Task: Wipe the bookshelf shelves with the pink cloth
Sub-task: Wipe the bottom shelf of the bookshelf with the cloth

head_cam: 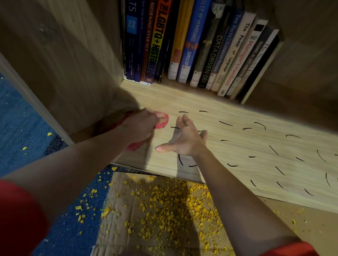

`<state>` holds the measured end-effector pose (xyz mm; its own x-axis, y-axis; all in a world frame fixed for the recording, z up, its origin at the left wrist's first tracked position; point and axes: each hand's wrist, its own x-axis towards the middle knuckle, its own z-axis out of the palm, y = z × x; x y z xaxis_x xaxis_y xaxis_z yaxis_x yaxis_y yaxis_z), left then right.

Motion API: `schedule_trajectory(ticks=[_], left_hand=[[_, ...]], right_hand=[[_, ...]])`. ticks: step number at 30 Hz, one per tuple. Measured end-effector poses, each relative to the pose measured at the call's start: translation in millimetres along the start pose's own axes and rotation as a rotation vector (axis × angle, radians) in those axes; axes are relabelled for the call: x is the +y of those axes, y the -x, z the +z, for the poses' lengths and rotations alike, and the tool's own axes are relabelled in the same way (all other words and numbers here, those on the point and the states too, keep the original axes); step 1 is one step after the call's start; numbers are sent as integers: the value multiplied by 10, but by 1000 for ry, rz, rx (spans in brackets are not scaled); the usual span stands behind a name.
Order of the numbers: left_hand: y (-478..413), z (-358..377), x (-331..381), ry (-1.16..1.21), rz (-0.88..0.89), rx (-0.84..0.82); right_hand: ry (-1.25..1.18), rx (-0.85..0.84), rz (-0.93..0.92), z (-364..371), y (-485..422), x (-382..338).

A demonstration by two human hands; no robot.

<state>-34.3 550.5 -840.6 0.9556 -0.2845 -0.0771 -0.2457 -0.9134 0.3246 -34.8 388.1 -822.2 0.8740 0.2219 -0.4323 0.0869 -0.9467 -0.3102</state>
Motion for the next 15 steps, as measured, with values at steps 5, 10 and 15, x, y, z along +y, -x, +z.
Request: schedule_trajectory(ticks=[5,10,15], left_hand=[[-307,30,119,-27,-125,-37],[212,71,10,-172,106,-11],[-103,-28,133,-26,-64,-43]], right_hand=[[-18,12,2,5,16,10],[-26,7,-11,0,5,16],[-7,14,-2,5,-8,2]])
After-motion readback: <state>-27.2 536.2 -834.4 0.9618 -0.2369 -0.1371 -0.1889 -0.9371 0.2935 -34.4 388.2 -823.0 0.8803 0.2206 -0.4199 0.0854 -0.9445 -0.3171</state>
